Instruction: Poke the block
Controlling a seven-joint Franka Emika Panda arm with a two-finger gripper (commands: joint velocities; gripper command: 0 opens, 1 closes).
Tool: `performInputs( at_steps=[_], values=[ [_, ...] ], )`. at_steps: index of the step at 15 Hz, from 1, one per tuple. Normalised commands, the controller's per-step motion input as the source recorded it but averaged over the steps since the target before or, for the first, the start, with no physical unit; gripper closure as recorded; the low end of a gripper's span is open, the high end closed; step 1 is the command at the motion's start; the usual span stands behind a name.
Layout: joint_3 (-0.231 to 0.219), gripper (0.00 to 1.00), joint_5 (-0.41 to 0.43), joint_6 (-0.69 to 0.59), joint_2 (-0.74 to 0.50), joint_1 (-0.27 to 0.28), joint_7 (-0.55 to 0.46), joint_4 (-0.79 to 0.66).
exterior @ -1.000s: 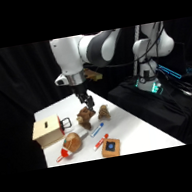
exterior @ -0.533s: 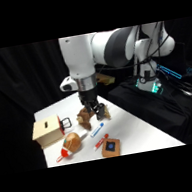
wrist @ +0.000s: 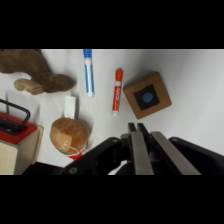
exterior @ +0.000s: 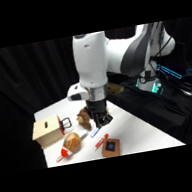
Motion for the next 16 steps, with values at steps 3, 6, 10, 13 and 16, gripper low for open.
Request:
performInputs(
  at_steps=[3, 6, 10, 13, 16],
  values=[
    [-0.016, 1.0, -0.181, 0.3, 0.2, 0.067, 0.13, 0.0],
    [-0.04, 1.0, -0.147, 0.24, 0.2, 0.076, 0.11, 0.02],
    [-0.054, 1.0, -0.111, 0.21, 0.18, 0.095, 0.09, 0.04],
    [-0.065, 1.0, -0.092, 0.18, 0.18, 0.108, 0.07, 0.08],
    [-0.072, 1.0, -0.079, 0.13, 0.18, 0.115, 0.06, 0.11]
  ],
)
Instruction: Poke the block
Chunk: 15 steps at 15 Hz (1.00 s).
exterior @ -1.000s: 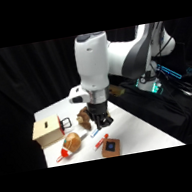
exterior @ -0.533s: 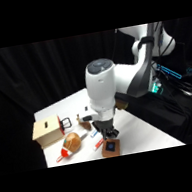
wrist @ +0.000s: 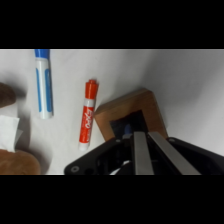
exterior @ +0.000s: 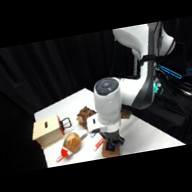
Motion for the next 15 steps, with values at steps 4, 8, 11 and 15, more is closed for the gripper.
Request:
performInputs(
  at_steps=[4, 8, 11, 15],
  values=[
    [-0.074, 1.0, -0.066, 0.1, 0.1, 0.095, 0.04, 0.1],
    [-0.084, 1.0, -0.061, -0.04, -0.09, 0.082, 0.06, 0.01],
    [-0.048, 1.0, -0.002, -0.37, -0.31, 0.019, 0.0, -0.01],
    [0.022, 0.67, 0.055, -0.44, -0.36, -0.064, -0.09, 0.01]
  ],
)
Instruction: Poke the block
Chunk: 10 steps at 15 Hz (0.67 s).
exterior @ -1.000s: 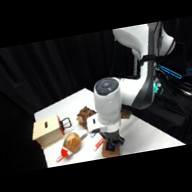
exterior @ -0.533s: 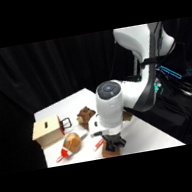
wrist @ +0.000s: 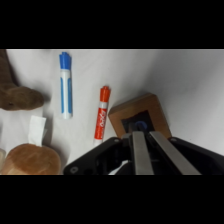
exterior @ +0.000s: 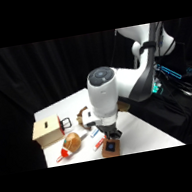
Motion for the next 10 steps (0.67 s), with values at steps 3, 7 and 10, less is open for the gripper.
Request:
performInputs(
  at_steps=[3, 7, 10],
  values=[
    [0.046, 0.44, 0.068, -0.37, -0.32, -0.092, -0.1, 0.02],
    [0.048, 0.11, 0.082, -0.29, -0.27, -0.107, -0.1, 0.02],
    [0.042, 0.0, 0.1, -0.22, -0.21, -0.112, -0.09, 0.02]
  ],
)
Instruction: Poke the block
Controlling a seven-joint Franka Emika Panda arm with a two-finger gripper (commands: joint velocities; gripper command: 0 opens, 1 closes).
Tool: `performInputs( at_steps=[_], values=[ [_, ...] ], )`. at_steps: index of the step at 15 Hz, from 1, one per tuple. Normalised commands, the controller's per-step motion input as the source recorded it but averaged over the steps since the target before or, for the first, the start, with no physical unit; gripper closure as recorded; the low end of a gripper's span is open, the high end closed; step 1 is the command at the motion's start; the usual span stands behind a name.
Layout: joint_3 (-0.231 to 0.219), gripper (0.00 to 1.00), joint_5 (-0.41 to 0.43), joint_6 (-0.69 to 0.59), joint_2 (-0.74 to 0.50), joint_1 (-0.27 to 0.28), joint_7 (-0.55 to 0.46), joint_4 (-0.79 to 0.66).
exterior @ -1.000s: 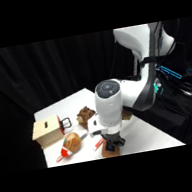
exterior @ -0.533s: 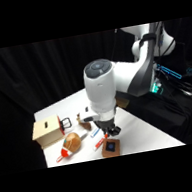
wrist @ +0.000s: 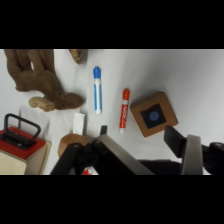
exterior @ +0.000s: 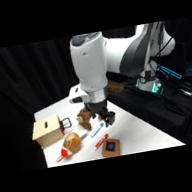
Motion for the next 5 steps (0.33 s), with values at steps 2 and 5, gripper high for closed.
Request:
performInputs(
  at_steps=[2, 5],
  values=[
    [0.033, 0.0, 0.112, -0.17, -0.19, -0.108, -0.09, 0.0],
    [0.024, 0.0, 0.135, -0.14, -0.16, -0.099, -0.07, 0.0]
  ],
)
